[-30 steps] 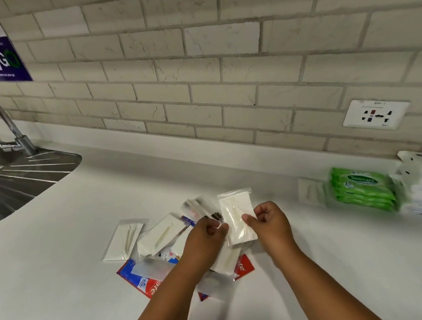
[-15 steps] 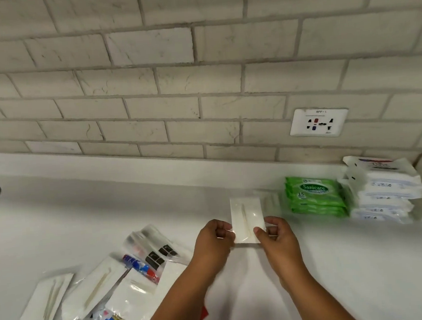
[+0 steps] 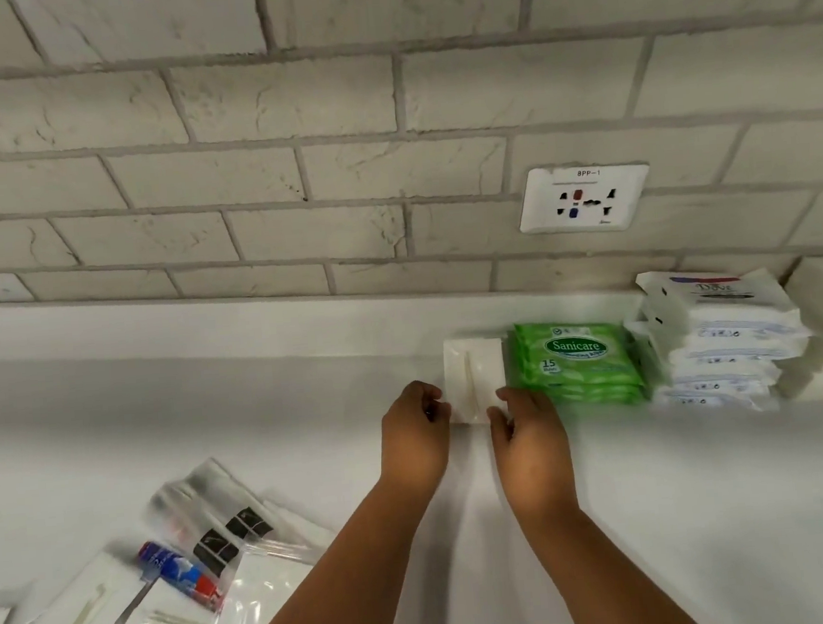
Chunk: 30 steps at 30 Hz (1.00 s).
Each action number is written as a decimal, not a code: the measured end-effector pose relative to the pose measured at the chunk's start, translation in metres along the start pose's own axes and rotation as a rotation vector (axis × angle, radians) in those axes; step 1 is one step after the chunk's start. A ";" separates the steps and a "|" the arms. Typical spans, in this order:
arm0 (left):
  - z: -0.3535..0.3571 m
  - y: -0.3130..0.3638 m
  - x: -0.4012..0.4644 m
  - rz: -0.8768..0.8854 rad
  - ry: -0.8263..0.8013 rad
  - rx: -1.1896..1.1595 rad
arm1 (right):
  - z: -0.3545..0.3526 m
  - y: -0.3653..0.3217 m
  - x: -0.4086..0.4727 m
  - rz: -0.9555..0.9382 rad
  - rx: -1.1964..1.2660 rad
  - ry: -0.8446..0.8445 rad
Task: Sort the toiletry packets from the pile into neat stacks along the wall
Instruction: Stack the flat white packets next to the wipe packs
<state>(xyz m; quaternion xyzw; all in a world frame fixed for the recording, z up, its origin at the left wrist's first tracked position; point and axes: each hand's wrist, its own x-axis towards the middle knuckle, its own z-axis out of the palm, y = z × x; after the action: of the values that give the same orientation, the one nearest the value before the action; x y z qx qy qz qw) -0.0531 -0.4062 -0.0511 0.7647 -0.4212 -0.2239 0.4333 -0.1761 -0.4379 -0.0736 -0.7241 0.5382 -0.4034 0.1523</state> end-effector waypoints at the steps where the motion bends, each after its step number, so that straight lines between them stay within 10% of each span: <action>1: 0.003 -0.002 0.002 0.010 0.005 0.018 | 0.003 0.001 0.001 -0.009 -0.028 0.002; 30: 0.018 -0.012 -0.001 0.140 0.064 0.064 | 0.009 0.003 -0.002 -0.187 -0.288 -0.015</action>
<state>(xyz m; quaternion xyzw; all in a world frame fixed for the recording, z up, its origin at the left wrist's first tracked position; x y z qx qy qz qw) -0.0611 -0.4109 -0.0711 0.7535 -0.4665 -0.1548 0.4366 -0.1720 -0.4394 -0.0820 -0.7885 0.5193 -0.3293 0.0128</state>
